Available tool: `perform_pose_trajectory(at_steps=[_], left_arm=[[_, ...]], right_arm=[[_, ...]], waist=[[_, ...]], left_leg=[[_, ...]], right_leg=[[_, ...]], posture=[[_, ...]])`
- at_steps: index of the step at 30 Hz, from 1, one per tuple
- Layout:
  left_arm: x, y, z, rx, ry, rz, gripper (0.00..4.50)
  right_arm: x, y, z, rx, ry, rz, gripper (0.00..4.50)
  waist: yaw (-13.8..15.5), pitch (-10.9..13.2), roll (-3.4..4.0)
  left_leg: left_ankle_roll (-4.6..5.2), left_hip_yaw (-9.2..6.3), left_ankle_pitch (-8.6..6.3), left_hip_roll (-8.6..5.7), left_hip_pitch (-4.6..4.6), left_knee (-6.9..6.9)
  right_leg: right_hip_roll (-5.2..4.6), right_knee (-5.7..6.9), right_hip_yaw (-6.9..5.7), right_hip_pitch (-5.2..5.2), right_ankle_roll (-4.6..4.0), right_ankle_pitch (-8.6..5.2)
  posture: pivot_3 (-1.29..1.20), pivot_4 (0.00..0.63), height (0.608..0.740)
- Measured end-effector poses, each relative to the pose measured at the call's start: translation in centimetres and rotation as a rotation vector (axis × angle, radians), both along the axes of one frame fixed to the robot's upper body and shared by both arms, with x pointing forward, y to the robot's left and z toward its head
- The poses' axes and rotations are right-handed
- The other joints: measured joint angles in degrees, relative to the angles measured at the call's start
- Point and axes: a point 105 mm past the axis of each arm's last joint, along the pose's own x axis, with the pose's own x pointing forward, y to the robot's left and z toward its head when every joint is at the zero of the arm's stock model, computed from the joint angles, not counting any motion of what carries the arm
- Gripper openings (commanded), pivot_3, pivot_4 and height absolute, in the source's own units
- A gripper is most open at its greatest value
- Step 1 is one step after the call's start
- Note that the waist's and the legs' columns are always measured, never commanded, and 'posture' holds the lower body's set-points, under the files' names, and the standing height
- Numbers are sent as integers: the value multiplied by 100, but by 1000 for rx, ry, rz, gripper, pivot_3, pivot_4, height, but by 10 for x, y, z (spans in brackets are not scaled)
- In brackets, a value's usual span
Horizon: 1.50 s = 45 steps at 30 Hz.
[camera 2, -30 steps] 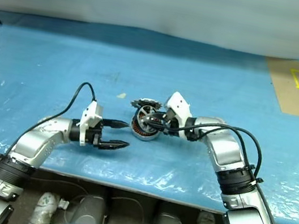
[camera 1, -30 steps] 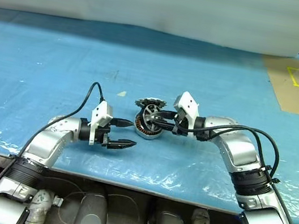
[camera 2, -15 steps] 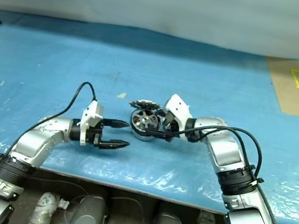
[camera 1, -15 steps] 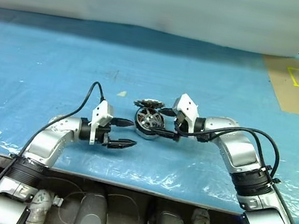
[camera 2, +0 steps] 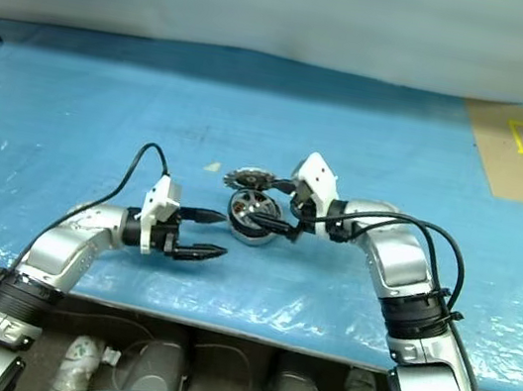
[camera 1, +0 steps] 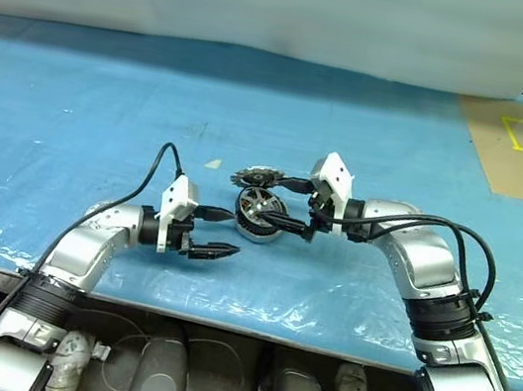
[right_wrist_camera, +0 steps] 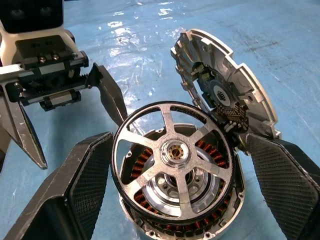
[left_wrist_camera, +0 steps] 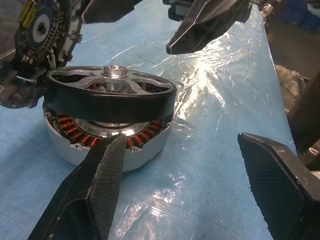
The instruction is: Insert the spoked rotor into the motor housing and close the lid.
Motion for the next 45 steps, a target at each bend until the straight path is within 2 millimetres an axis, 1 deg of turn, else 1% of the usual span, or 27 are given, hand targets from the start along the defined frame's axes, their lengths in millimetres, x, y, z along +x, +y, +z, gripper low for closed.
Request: perform_pose_trajectory(at_steps=[5, 12, 16, 20, 23, 27, 33, 34, 45], left_arm=[[0, 0, 0, 0, 1, 0, 3741], [0, 0, -1, 1, 2, 0, 3741], [0, 0, -1, 1, 2, 1, 3741], [0, 0, 0, 1, 1, 1, 3741], [0, 0, 0, 2, 1, 4, 3741], [1, 0, -1, 6, 0, 9, 3741], [1, 1, -1, 10, -1, 9, 3741], [1, 1, -1, 11, -2, 9, 3741], [1, 1, -1, 13, 0, 9, 3741]], right_arm=[[0, 1, -1, -30, -12, 6, 4447], [-3, 9, -10, -102, -18, 50, 4447], [-3, 12, -7, -103, -24, 65, 4447], [1, 14, -6, -104, -26, 64, 4447], [3, 13, -9, -103, -14, 60, 3879], [3, 12, -15, -116, 4, 65, 2538], [1, 14, -15, -118, -1, 83, 457], [1, 14, -15, -120, -1, 85, 244], [0, 13, -15, -116, 10, 83, 245]], waist=[[-2, 0, 0], [-1, 0, 0], [0, 0, 0], [-2, 0, 0], [0, 0, 0], [0, 0, 0], [-1, 0, 0], [-1, 0, 0], [0, 0, 0]], left_leg=[[0, 0, 0, 0, 0, 0], [0, 0, 0, 0, 0, 0], [0, 0, 0, 0, 0, 0], [-1, 0, 0, 0, 0, 0], [-1, 0, 0, -1, -1, 0], [0, 0, 0, 0, -1, 0], [0, 0, 0, 0, 0, 0], [0, 0, 0, 0, 0, 0], [0, 0, 0, 0, 0, 0]], right_leg=[[0, 0, 0, 0, 0, 0], [0, 0, 0, 0, 0, 0], [0, 0, 0, 0, 0, 0], [0, 1, 0, 0, 0, 0], [0, 1, 0, 0, -1, 1], [0, 1, 0, 0, -1, 1], [0, 1, 0, 0, -1, 1], [0, 1, 0, 0, -1, 1], [0, 1, 0, 0, -1, 1]], posture=[[0, 150, 740], [0, 150, 740], [0, 150, 740], [0, 150, 740], [0, 150, 740], [0, 150, 740], [0, 150, 740], [0, 150, 740], [0, 150, 740]])
